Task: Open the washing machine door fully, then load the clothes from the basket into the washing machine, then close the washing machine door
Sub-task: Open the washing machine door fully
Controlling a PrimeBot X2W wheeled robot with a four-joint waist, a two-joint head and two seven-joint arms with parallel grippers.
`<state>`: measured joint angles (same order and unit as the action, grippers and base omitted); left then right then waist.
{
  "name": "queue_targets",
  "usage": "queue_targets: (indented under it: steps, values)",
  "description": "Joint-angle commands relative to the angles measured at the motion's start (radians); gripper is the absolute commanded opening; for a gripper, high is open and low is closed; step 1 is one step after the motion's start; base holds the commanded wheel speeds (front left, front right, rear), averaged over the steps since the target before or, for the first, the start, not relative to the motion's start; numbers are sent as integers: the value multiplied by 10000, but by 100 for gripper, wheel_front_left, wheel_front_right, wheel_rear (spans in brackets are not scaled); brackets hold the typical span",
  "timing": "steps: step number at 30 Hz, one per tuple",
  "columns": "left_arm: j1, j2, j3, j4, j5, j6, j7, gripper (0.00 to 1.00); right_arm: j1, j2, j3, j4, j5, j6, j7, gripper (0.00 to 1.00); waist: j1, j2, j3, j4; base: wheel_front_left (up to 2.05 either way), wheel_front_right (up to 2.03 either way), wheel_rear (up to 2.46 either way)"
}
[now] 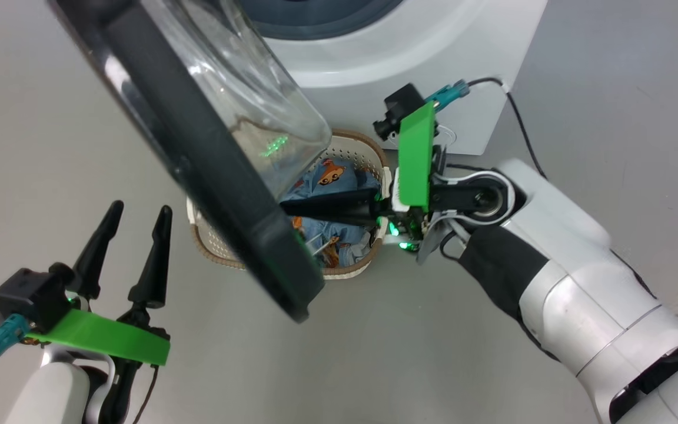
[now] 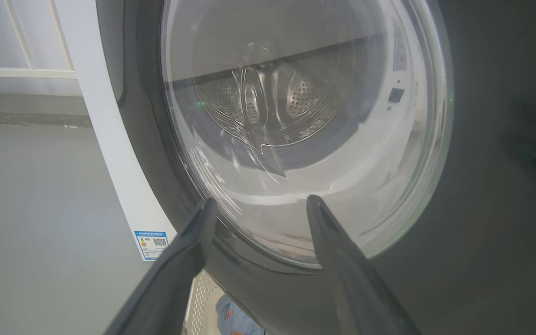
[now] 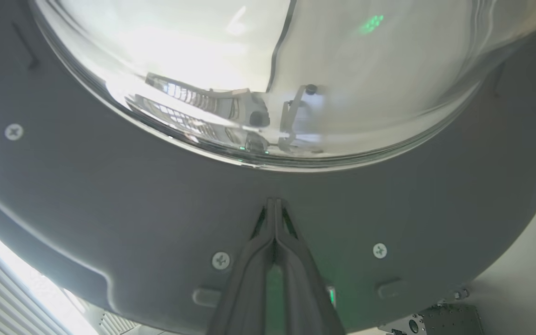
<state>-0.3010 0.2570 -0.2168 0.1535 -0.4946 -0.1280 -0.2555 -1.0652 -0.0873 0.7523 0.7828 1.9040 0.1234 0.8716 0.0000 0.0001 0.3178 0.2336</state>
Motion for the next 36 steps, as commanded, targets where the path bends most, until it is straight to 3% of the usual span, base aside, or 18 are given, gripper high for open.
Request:
queue_targets:
  steps: [1, 12, 20, 36]
  values:
    - [-44, 278, 436, -176, 152, -27, -63, 100, 152, 371, 403, -312, 373, 73, -154, 0, 0, -1, -1, 20, 0, 0, 0]
    - [-157, 242, 460, -83, 132, -27, -63, 100, -55, 371, 2394, -952, 2272, 73, -1244, 0, 0, -1, 17, 85, 0, 0, 0]
    - [-85, 227, 566, 1, 191, -27, -63, 100, -116, 261, 2848, -1275, 2998, 73, -1851, 0, 0, -1, -208, 12, 0, 0, 0]
    - [833, 68, 813, 319, 676, -27, -63, 100, 1373, -1709, 3136, -3158, 4238, 73, -3042, 0, 0, -1, -1881, -421, 0, 0, 0]
